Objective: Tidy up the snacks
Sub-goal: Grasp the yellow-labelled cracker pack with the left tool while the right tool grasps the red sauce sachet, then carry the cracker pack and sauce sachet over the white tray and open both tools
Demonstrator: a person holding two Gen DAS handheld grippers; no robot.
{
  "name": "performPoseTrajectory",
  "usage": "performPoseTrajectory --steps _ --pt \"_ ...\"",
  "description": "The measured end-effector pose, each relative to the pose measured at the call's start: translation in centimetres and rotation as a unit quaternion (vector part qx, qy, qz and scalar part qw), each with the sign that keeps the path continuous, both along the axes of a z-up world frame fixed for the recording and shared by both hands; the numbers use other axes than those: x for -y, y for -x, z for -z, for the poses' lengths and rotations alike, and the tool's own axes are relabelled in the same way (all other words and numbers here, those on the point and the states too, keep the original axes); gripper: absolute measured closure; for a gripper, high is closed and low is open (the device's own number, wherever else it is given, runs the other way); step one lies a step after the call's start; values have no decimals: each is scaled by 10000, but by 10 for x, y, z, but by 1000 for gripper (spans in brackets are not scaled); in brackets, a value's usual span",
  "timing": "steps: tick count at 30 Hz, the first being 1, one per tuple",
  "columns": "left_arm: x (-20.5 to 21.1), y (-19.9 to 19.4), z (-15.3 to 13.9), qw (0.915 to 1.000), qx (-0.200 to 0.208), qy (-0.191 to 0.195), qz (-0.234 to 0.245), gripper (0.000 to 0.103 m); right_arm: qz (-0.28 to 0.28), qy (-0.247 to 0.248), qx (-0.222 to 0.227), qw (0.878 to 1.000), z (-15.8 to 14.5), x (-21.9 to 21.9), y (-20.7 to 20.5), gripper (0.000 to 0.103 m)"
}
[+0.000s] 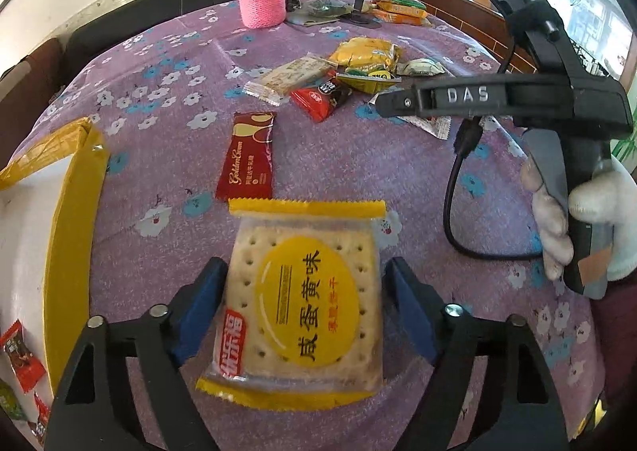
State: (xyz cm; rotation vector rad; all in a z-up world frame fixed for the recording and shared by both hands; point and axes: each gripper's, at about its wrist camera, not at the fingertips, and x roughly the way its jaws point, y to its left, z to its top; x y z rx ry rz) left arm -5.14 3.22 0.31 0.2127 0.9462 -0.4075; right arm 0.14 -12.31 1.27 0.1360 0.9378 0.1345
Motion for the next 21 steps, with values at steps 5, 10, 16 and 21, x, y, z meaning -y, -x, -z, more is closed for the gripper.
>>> performPoseTrajectory --steps 5,10,16,21 --pt "0 2 -2 10000 70 5 -55 34 -82 540 -12 9985 2 -12 2 44" --pt "-6 5 -3 9995 57 56 -290 34 86 656 -13 9978 0 -7 1 73" --pt "-31 16 -17 9969 85 468 -625 34 -61 -6 24 10000 -5 0 4 79" --pt "-60 29 -32 9919 185 868 -906 34 -101 -224 156 9996 -7 -3 8 79"
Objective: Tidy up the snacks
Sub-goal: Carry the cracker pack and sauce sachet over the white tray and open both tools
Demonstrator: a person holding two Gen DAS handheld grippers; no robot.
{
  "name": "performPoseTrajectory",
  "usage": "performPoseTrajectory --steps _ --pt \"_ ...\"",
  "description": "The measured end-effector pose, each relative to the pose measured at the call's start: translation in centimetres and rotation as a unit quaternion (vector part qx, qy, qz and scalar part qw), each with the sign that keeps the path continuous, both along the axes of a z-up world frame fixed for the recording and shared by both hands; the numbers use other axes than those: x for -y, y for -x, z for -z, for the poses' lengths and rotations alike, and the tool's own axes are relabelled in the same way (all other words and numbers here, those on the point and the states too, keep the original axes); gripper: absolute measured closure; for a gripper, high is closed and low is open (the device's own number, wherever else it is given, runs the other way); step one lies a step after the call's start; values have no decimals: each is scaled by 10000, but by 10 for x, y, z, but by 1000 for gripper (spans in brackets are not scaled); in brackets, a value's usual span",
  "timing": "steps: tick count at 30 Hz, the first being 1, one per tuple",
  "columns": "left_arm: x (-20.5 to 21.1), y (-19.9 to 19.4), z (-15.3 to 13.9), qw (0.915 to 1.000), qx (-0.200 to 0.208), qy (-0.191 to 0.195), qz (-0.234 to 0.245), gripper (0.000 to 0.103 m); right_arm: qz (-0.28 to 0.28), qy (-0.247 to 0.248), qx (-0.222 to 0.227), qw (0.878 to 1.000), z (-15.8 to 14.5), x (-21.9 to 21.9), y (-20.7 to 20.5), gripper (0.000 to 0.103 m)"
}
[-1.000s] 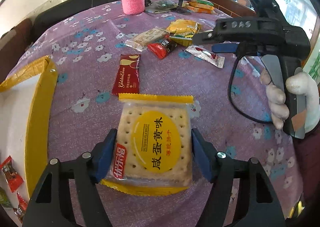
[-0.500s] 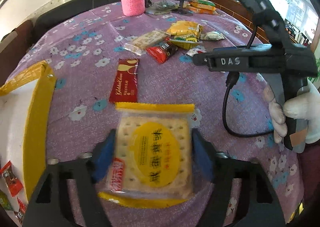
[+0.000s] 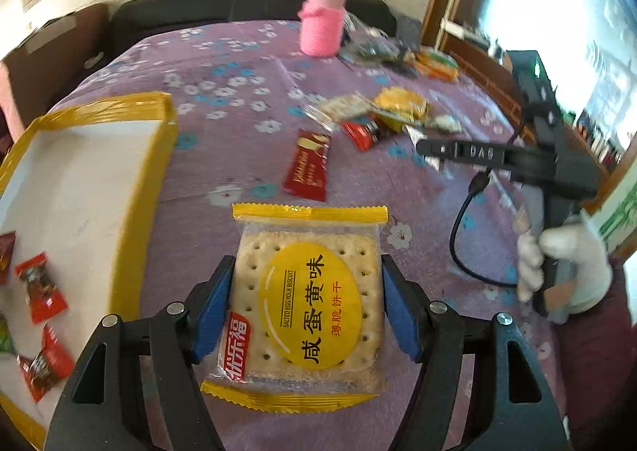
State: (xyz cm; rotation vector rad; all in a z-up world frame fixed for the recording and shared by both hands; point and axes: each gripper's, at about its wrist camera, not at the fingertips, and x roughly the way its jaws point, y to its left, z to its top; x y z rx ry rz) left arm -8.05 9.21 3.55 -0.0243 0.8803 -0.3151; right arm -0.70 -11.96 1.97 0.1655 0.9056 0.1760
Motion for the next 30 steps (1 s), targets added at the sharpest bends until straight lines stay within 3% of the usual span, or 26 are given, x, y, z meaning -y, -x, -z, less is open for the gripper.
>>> performPoseTrajectory --steps 6,13,22,30 --pt "-48 23 -28 9990 276 186 -287 34 -48 -467 -60 9989 -6 -13 14 79" --pt "-127 43 -57 9933 631 83 -966 34 -575 -607 135 9964 -43 -65 32 80" --pt "-199 37 -44 9861 442 28 -1601 34 -1454 -571 179 9876 -73 -169 35 80" --pt "-219 22 -17 9855 81 16 -1692 34 -2074 -256 -28 9779 -64 -250 31 80"
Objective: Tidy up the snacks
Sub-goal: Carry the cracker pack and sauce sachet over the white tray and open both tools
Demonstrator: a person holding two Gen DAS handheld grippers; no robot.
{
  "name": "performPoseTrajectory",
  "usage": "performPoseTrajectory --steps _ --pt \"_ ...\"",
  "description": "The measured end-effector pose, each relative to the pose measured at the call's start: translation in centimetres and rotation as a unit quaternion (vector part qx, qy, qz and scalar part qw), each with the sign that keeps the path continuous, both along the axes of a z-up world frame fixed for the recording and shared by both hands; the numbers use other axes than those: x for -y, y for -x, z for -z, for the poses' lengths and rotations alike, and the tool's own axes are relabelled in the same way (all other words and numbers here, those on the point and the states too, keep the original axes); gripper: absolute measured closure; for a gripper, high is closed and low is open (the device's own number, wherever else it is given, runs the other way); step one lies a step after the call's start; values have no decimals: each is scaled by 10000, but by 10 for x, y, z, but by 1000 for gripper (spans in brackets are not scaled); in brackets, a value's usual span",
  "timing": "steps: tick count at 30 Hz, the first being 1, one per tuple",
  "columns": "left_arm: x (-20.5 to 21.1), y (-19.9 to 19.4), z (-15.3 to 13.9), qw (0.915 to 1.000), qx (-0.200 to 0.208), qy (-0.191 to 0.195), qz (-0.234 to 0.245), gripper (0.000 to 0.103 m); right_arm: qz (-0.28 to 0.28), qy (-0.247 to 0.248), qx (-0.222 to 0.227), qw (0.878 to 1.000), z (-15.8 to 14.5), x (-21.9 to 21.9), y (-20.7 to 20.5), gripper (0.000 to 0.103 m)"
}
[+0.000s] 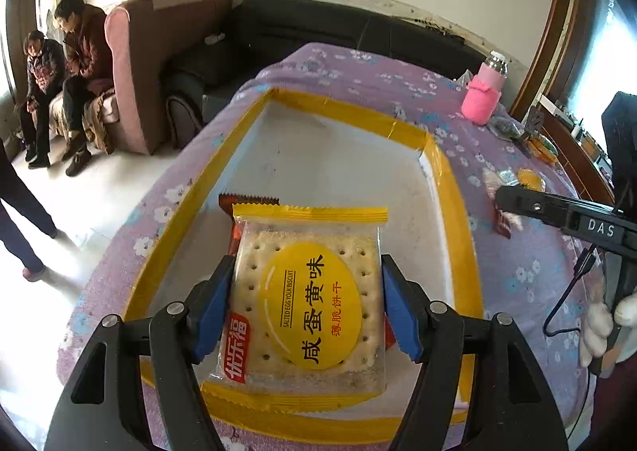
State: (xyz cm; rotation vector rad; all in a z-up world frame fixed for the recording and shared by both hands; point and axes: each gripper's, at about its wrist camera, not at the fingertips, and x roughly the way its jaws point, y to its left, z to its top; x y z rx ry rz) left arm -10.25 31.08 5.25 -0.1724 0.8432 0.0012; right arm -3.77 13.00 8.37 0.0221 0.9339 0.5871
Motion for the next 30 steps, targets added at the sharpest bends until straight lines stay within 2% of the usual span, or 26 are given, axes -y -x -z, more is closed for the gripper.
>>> performPoseTrajectory --steps 6,13,19,26,30 --pt "-1 -12 7 9999 -67 66 88 34 -282 327 -193 9989 24 -48 -8 80" --pt "2 -26 12 9997 -189 -75 96 33 -284 541 -446 9971 50 -69 -20 80" --pt "-11 -28 17 9992 -308 224 -91 32 -221 401 -588 9972 55 -68 -28 74" --pt "-19 -5 -4 9975 142 662 -223 32 -92 20 -497 9987 43 -50 -24 63" --pt "-13 7 -14 9943 308 1005 -183 28 19 -174 -455 9988 36 -30 -19 56"
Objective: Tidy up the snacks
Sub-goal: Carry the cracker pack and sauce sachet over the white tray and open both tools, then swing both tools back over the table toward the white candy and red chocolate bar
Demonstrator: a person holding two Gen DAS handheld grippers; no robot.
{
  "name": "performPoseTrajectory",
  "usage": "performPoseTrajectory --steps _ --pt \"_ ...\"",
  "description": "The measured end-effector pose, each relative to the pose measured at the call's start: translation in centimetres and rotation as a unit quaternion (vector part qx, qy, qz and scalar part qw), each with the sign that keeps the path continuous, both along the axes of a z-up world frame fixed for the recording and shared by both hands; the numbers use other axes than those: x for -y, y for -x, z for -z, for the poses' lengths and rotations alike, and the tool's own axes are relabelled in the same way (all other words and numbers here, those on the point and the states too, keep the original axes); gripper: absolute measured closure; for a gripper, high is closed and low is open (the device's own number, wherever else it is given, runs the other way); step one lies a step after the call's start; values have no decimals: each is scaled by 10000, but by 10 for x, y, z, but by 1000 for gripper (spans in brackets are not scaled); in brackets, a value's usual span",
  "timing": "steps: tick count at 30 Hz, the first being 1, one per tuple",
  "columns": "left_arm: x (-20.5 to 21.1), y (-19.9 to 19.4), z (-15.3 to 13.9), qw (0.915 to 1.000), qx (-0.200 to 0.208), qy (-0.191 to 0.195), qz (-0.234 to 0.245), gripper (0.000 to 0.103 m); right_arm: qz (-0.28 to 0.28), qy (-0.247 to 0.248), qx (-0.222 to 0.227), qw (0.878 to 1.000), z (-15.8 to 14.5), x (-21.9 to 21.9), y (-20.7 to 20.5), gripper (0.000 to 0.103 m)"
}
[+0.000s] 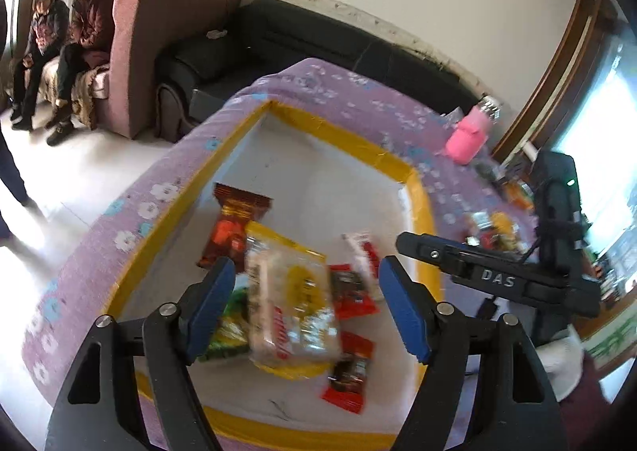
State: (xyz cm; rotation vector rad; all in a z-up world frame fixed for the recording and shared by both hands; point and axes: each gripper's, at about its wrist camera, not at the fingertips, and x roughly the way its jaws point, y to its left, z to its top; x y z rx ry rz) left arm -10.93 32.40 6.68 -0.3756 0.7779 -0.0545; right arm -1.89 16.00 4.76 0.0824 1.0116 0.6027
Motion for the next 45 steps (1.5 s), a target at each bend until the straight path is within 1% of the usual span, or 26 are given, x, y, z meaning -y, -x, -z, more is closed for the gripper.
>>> performPoseTrajectory --steps 1,4,5,6,10,14,19,25,29,34,36,37,41,43,45 --pt "4 3 -1 9999 11 101 34 28 16 -30 8 10000 -1 4 1 56" --pt "15 8 -3 9998 -56 170 57 27 -35 -210 62 9998 -8 20 8 56" --pt "19 11 -3 9998 -38 201 69 27 7 -171 137 9998 -11 26 12 53" --pt "23 14 -3 9996 -5 256 87 27 71 -103 241 9996 -15 32 17 48" --pt "37 26 -5 9990 65 412 128 27 169 -130 456 9987 -25 62 29 47" --pt "49 32 -11 9994 105 313 126 27 479 -107 623 9969 -31 109 38 46" --pt "72 32 -20 9996 207 129 133 27 1078 -202 577 9923 -29 178 36 44" --pt "111 27 -19 9988 163 -154 442 27 1942 -518 431 9786 -26 270 32 43" --pt "140 21 -16 9968 113 -382 687 27 2369 -690 377 9683 -25 313 30 41" --pt "168 18 -11 9931 28 -624 995 27 2699 -791 368 9589 -24 345 26 40" --pt "174 18 -9 9920 -3 -662 1072 27 2815 -956 321 9542 -20 355 23 40" --pt "176 19 -8 9914 -19 -684 1113 27 2908 -1097 289 9500 -18 364 21 40" --pt "179 18 -4 9906 -62 -665 1196 27 3238 -1247 156 9377 -8 387 17 40" --pt "181 16 0 9907 -103 -608 1214 27 3298 -1224 66 9360 -3 391 13 40" --pt "183 14 3 9907 -143 -543 1236 27 3278 -1174 -27 9374 2 389 9 40"
